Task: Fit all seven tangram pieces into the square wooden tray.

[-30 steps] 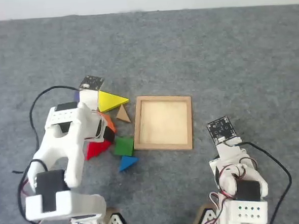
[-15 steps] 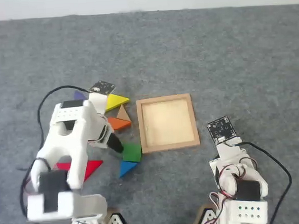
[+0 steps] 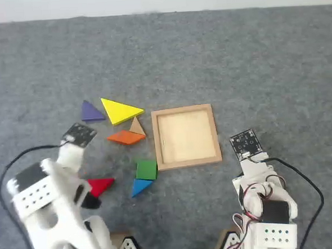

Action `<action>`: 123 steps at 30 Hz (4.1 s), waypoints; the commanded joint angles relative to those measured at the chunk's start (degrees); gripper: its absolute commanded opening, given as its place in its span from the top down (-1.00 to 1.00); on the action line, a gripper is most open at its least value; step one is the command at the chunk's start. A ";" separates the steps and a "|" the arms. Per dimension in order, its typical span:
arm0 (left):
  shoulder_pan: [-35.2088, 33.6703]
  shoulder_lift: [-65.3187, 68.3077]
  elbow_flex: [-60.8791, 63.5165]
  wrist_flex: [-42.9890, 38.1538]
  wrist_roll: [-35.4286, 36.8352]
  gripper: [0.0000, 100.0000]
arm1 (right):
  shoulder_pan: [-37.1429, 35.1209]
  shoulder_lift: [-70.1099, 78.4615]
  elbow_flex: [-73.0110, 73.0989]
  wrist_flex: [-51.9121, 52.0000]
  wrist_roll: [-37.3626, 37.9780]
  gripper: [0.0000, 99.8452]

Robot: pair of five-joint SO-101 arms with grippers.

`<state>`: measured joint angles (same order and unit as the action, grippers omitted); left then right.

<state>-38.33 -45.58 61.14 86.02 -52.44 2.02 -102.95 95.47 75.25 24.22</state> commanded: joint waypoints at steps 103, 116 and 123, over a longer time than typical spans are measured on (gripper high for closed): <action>19.52 58.73 -38.73 -23.12 -9.14 0.77 | -0.31 -0.92 0.97 0.13 0.44 0.98; 14.07 19.25 -19.30 -14.77 10.73 0.49 | -0.22 -0.92 0.97 0.13 0.44 0.98; 14.07 18.37 -15.34 -10.11 38.68 0.36 | -0.31 -0.92 0.97 0.13 0.44 0.98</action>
<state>-24.18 -27.30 46.37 73.36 -24.57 1.93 -102.95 95.47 75.25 24.22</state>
